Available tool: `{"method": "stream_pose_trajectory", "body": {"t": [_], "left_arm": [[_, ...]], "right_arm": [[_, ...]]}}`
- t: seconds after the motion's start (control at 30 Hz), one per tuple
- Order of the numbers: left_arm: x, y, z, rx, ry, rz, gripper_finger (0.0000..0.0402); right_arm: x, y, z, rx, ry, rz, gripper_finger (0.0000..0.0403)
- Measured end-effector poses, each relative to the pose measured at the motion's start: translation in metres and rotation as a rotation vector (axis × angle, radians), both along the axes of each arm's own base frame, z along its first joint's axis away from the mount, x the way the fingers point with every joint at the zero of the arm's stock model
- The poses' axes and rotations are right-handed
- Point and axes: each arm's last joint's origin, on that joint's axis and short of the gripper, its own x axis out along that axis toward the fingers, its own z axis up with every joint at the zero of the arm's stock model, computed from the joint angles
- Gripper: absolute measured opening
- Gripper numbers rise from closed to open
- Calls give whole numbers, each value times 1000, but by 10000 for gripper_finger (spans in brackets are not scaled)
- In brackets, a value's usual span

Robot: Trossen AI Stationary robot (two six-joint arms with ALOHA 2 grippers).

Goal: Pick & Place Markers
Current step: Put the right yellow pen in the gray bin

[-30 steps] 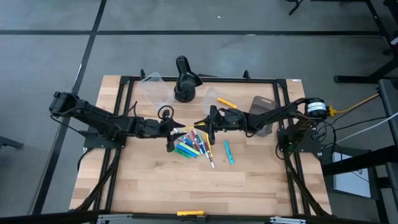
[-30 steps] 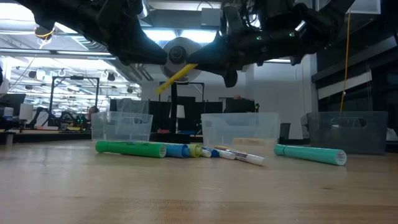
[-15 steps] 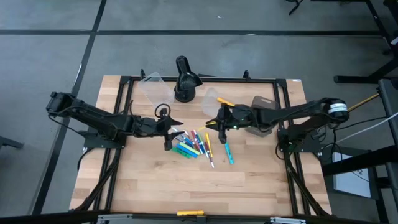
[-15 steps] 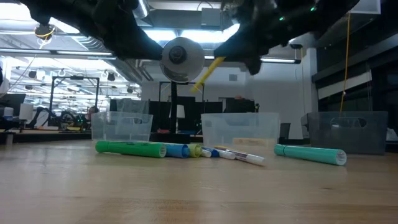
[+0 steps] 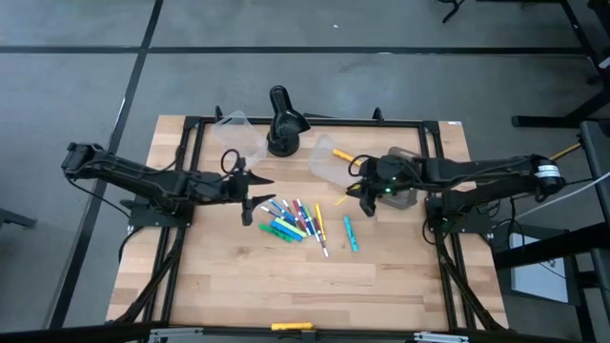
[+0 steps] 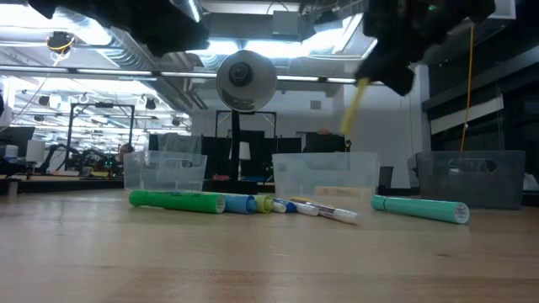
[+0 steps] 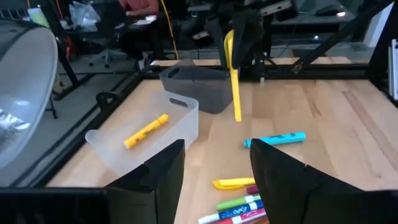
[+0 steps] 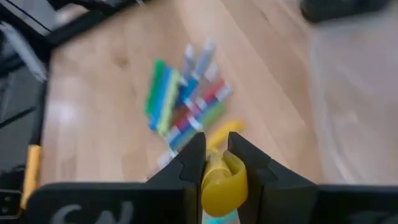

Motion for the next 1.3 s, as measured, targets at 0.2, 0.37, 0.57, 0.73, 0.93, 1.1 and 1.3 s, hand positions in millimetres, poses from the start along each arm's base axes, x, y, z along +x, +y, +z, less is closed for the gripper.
{"method": "stream_pose_trajectory", "body": {"t": [0.2, 0.37, 0.57, 0.73, 0.93, 1.1, 1.3], "left_arm": [[-1, 0, 1, 29, 6, -7, 179], [-1, 0, -2, 31, 27, -7, 176], [-1, 0, -2, 31, 33, -8, 175], [-1, 0, -2, 30, 35, -8, 178], [-1, 0, -3, 30, 41, -8, 175], [-1, 0, -3, 31, 41, -8, 174], [-1, 0, -3, 31, 43, -8, 177]], "right_arm": [[-20, -9, -12, 64, 210, -92, 53], [-33, -18, -12, 84, 374, -158, 53], [-35, -23, 27, -51, 353, -222, 53], [-46, -27, 68, -200, 371, -329, 53], [-65, -29, 100, -348, 418, -502, 53], [-70, -30, 100, -351, 450, -576, 53], [-67, -30, 65, -313, 572, -625, 53]]}}
